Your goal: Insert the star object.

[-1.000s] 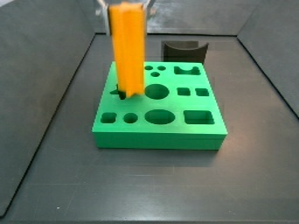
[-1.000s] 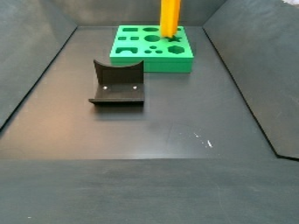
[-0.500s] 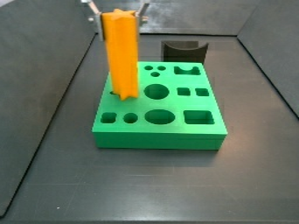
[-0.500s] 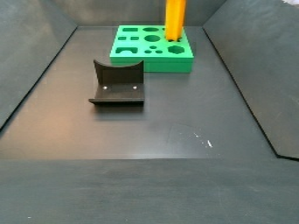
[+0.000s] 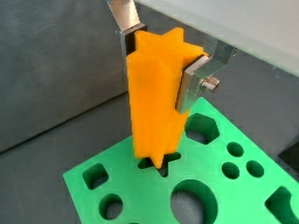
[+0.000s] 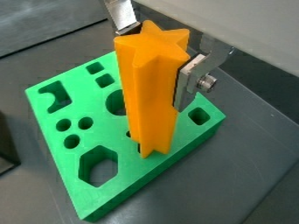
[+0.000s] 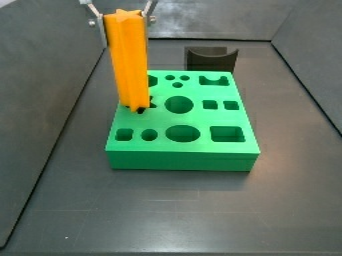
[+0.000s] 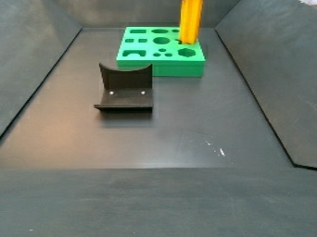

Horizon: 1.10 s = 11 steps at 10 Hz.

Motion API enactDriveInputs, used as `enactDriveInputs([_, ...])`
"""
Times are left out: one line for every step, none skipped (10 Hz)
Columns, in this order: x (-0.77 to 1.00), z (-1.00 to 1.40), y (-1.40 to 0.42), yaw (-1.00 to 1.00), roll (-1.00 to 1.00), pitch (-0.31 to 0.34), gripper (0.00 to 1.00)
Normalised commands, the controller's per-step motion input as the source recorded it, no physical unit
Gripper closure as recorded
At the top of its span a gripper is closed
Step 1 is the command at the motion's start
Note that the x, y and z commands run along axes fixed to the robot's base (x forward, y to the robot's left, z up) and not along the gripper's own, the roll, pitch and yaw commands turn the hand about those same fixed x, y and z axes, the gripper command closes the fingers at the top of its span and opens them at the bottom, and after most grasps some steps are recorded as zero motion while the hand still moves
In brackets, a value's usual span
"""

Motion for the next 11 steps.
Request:
enactDriveInputs([0.35, -0.53, 0.00, 0.46, 0.11, 0.000, 1.00])
enactDriveInputs([0.30, -0.56, 0.00, 0.38, 0.02, -0.010, 1.00])
enactDriveInputs([0.24, -0.55, -0.06, 0.28, 0.00, -0.019, 1.00])
enactDriveInputs([0.05, -0.56, -0.05, 0.13, 0.00, -0.059, 1.00])
enactDriveInputs([0.00, -0.56, -0.03, 0.05, 0.00, -0.094, 1.00])
enactDriveInputs([-0.11, -0.54, -0.01, 0.00, 0.08, -0.090, 1.00])
enactDriveInputs([-0.31, -0.45, 0.00, 0.00, 0.08, -0.104, 1.00])
enactDriveInputs([-0.31, -0.40, 0.00, 0.00, 0.01, -0.104, 1.00])
enactDriveInputs([-0.31, -0.38, 0.00, 0.00, 0.00, -0.130, 1.00])
enactDriveInputs([-0.15, -0.43, 0.00, 0.03, 0.00, -0.124, 1.00])
enactDriveInputs([-0.02, -0.49, 0.00, 0.02, 0.00, -0.094, 1.00])
